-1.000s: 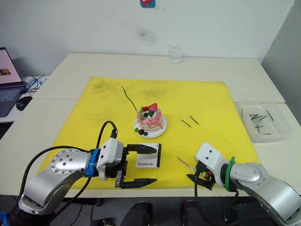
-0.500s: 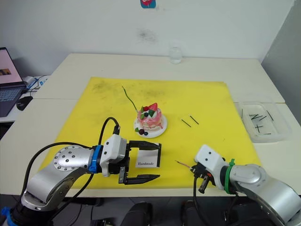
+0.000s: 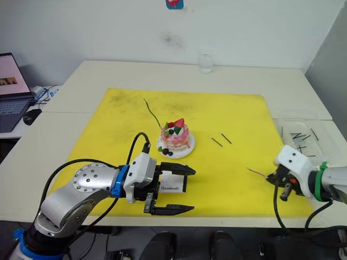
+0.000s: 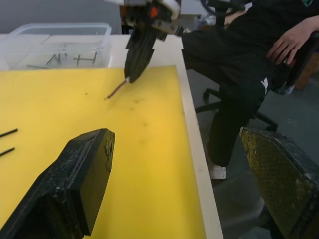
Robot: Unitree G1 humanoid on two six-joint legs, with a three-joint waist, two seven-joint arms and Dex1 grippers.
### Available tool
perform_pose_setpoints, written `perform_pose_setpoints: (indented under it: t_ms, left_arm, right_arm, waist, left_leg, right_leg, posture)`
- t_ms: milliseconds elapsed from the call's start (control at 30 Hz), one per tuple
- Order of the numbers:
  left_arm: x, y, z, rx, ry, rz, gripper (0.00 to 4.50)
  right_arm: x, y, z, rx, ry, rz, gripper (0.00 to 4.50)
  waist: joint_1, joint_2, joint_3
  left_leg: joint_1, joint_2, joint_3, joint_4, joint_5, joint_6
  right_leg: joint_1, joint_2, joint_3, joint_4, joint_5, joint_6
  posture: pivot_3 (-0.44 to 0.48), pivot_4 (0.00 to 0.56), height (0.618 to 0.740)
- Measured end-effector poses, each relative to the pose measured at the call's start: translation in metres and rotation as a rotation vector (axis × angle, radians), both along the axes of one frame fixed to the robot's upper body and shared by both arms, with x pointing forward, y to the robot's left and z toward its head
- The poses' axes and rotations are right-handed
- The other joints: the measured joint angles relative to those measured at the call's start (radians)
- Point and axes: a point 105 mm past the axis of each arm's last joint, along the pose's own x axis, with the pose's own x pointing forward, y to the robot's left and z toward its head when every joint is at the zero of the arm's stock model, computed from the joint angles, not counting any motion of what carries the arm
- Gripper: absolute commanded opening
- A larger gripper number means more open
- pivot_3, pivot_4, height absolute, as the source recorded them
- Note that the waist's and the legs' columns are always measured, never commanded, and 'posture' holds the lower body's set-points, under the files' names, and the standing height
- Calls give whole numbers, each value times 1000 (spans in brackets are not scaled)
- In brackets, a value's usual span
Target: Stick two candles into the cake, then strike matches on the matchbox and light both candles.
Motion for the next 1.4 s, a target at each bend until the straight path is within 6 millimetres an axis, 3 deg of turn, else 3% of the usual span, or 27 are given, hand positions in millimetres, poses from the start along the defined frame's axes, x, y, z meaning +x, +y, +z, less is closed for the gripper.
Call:
perform_pose_setpoints:
  t_ms: [200,367,467,633,967,1067,1400]
  left_arm:
    - [-1,-4,2,0,-10,-17,4500]
    - [-1,-4,2,-2,-11,-17,4500]
    - [0,-5,2,-4,-18,-18,4500]
    - [-1,-6,-1,3,-28,-21,4500]
    - [-1,-9,-8,12,-54,-14,4500]
    - [-1,-10,-9,13,-64,-4,4500]
    - [-1,-14,-16,18,-64,14,4500]
  right_arm:
    - [-2,-20,-10,-35,22,-18,28]
    - [-5,-22,-11,-31,47,-21,28]
    - [-7,-23,-13,-21,74,-32,670]
    - [-9,-23,-13,-9,94,-36,2317]
    - [5,-18,23,-23,89,-73,2317]
    - [3,-24,19,-121,163,-117,2317]
    - [8,-16,4,-161,262,-96,2317]
  waist:
    - [-9,0,0]
    - [-8,0,0]
    - [-7,0,0]
    - [-7,0,0]
    - [-7,1,0]
    - [-7,1,0]
    - [-8,1,0]
  left_leg:
    - [2,0,0,1,0,0]
    - [1,0,0,1,0,0]
    - [1,0,0,1,0,0]
    - [1,0,0,1,0,0]
    - [2,0,0,1,0,0]
    - [1,1,0,1,0,0]
    - [2,1,0,1,0,0]
  right_leg:
    - [0,1,1,3,0,0]
    - [0,2,1,3,0,0]
    - [0,2,1,2,0,0]
    - [0,2,1,2,0,0]
    - [0,3,1,3,0,0]
    - [0,2,1,3,0,0]
    - [0,2,1,3,0,0]
  posture:
    - [0,150,740]
    - [0,150,740]
    - [0,150,740]
    - [0,150,740]
    - [0,150,740]
    - [0,150,740]
    - [0,150,740]
